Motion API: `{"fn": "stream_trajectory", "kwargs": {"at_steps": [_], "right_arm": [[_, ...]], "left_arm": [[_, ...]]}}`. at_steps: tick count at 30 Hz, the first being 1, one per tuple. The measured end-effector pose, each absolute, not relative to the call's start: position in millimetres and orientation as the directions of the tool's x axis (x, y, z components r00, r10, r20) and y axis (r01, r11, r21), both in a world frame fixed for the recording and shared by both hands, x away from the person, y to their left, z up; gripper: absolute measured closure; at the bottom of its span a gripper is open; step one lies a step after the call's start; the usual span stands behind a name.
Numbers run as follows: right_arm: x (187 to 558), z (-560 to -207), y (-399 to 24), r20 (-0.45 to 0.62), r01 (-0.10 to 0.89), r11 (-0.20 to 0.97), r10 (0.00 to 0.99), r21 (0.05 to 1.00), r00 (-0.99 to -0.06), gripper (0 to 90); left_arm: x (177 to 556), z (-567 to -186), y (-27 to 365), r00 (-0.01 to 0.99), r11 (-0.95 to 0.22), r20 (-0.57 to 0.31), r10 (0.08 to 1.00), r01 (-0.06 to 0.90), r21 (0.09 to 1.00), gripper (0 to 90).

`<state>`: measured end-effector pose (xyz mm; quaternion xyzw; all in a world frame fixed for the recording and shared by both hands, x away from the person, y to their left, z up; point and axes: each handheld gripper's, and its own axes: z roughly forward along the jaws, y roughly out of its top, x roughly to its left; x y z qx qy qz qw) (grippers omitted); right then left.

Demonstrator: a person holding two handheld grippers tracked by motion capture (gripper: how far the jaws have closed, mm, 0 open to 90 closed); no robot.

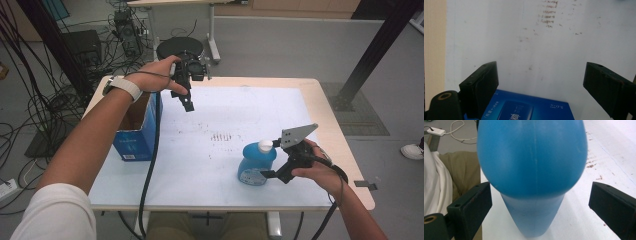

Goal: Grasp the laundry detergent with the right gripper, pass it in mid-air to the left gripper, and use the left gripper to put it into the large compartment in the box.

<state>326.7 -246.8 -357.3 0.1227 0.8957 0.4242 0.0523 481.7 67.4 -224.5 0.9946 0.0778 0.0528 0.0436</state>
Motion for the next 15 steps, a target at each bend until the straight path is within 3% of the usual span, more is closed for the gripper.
{"fn": "stream_trajectory", "kwargs": {"at_steps": [15], "right_arm": [[326.6,-358.3,-245.5,0.010,0.172,0.609,0.261,0.774,-0.965,4.9]], "left_arm": [[481.3,-224.3,68.0,0.982,-0.984,0.100,0.160,0.150,0.096,13.3]]}}
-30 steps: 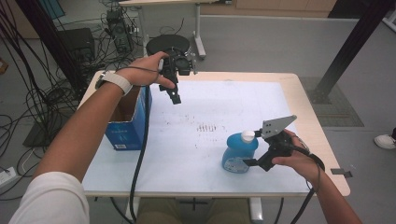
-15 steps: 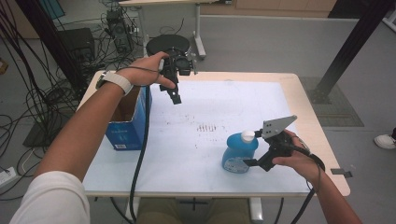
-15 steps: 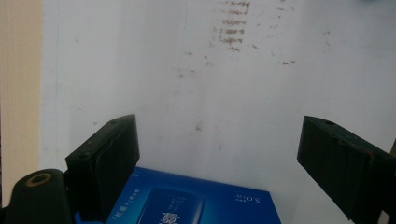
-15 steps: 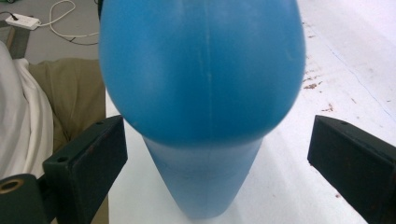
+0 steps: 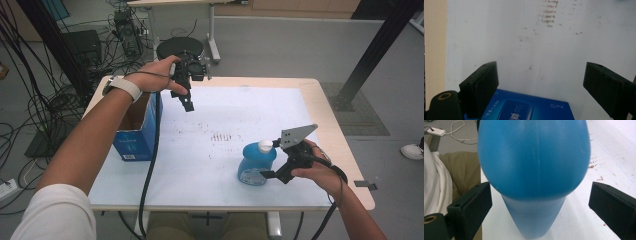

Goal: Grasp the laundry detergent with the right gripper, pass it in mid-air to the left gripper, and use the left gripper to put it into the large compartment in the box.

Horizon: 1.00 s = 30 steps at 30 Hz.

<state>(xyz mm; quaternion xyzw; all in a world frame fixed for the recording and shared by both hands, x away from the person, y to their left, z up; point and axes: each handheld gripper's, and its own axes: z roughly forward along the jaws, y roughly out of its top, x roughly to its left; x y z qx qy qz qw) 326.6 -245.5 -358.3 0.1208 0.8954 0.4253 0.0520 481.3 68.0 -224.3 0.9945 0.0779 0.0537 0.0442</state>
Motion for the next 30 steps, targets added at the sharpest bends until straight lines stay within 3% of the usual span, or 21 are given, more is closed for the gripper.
{"fn": "stream_trajectory", "kwargs": {"at_steps": [30], "right_arm": [[326.7,-356.6,-244.6,0.011,0.170,0.607,0.257,0.777,-0.966,5.0]], "left_arm": [[482.4,-225.1,68.0,0.982,-0.984,0.099,0.160,0.150,0.099,13.3]]}}
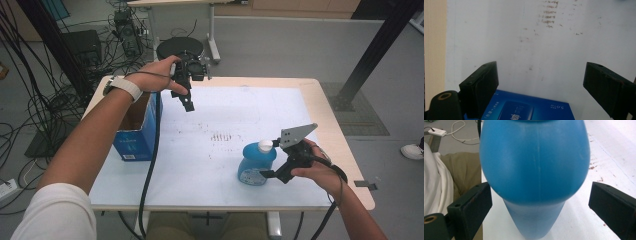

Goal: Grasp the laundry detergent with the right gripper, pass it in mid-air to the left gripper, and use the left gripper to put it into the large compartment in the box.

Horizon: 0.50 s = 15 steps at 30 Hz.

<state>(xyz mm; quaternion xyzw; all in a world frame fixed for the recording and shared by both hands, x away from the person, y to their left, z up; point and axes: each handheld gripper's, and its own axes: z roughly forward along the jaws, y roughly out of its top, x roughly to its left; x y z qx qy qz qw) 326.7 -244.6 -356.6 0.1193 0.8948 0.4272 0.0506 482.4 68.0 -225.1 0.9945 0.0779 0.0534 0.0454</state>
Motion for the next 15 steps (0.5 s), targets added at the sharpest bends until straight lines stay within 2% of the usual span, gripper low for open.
{"fn": "stream_trajectory", "kwargs": {"at_steps": [15], "right_arm": [[326.5,-356.9,-244.4,0.010,0.169,0.608,0.256,0.776,-0.967,5.1]], "left_arm": [[482.5,-224.8,67.7,0.982,-0.984,0.101,0.159,0.149,0.094,13.2]]}}
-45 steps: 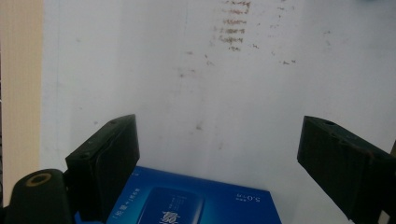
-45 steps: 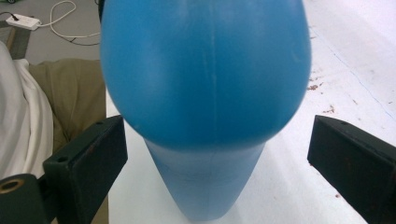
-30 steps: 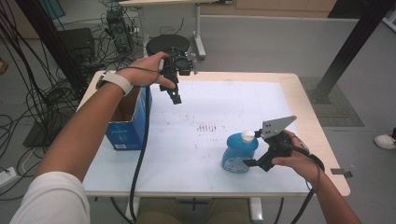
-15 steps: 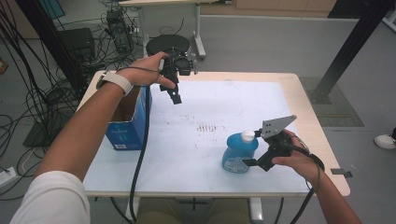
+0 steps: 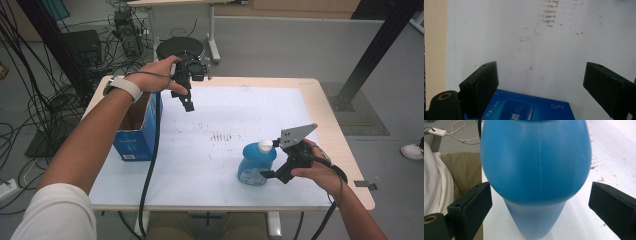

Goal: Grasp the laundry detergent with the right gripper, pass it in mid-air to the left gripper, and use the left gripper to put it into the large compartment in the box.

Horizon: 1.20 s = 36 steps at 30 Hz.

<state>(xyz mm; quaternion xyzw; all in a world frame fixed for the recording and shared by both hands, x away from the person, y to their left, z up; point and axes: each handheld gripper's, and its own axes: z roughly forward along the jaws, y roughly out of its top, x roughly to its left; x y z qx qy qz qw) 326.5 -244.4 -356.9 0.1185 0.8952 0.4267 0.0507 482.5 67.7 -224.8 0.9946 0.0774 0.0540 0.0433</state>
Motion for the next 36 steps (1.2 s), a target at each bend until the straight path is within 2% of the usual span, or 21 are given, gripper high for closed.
{"fn": "stream_trajectory", "kwargs": {"at_steps": [36], "right_arm": [[327.7,-357.3,-245.8,0.018,0.180,0.601,0.264,0.779,-0.964,5.0]], "left_arm": [[482.6,-225.2,68.3,0.981,-0.984,0.106,0.162,0.152,0.096,12.8]]}}
